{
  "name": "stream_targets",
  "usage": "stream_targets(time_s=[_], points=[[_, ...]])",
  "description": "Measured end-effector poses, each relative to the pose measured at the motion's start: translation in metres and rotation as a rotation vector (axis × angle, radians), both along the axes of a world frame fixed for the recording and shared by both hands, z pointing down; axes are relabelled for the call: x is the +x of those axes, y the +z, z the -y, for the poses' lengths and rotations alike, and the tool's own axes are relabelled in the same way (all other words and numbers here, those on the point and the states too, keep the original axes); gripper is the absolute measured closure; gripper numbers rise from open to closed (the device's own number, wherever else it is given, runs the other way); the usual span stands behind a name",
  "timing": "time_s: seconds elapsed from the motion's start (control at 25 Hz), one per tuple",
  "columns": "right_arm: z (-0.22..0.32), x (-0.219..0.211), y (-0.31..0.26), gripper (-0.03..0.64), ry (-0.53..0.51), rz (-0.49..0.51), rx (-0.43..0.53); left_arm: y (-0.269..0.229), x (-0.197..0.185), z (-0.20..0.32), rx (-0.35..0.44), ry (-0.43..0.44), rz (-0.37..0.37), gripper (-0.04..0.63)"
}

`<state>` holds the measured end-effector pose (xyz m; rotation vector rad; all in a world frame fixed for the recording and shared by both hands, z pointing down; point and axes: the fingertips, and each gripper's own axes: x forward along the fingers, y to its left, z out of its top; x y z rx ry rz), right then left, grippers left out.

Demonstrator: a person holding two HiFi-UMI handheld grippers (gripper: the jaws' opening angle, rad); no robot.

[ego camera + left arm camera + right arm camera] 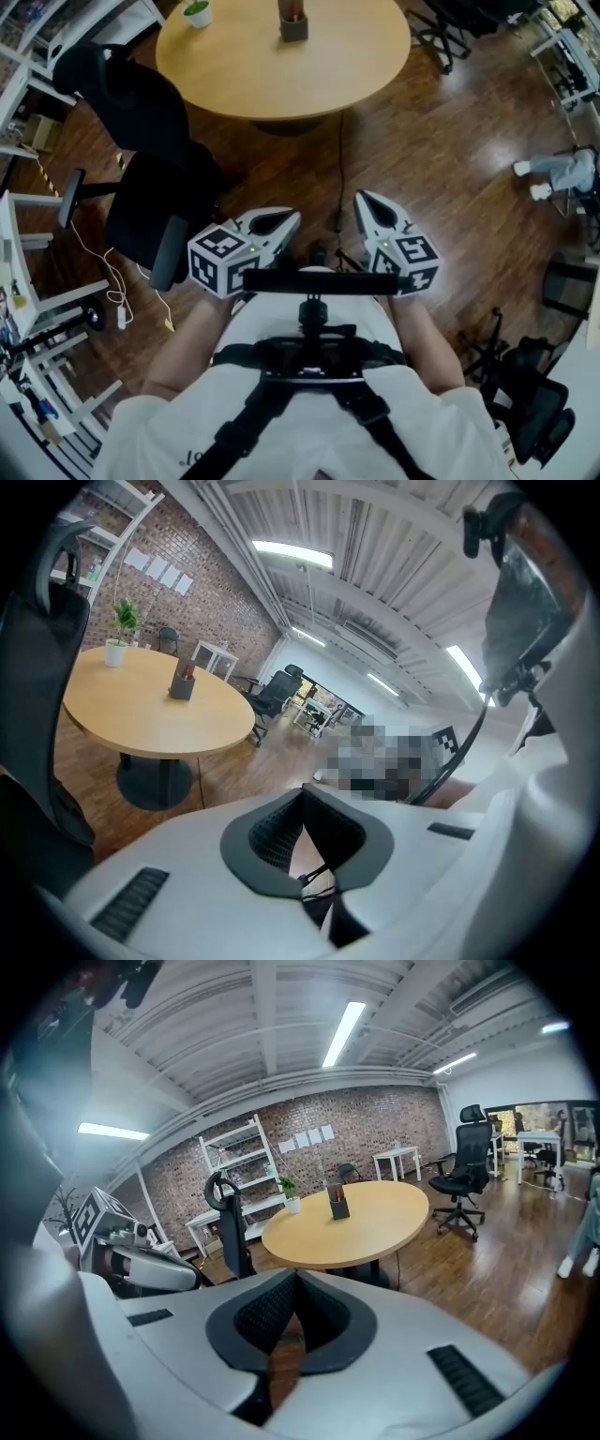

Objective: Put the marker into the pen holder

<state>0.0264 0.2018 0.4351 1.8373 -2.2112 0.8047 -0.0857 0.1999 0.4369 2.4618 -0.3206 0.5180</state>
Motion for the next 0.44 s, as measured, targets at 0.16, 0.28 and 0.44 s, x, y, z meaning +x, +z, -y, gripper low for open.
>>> stream_targets(time_s=[0.16, 0.28, 0.44], points=[[0.0011, -0.0006, 0.0003, 0.623, 0.001, 0.000, -0.001, -0.0011, -0.0004, 0.0010, 0.003, 0.000, 0.003, 0.598], [0.0026, -0.0029, 0.0021, 0.623, -0.005, 0.001, -0.004, -0.0002, -0.0013, 0.0020, 0.002, -0.003, 0.003, 0.598], [0.0030, -0.0039, 0.0025, 0.623, -0.011, 0.004, -0.008, 0.0000, 0.0002, 0.0023, 0.002, -0.002, 0.004, 0.598]])
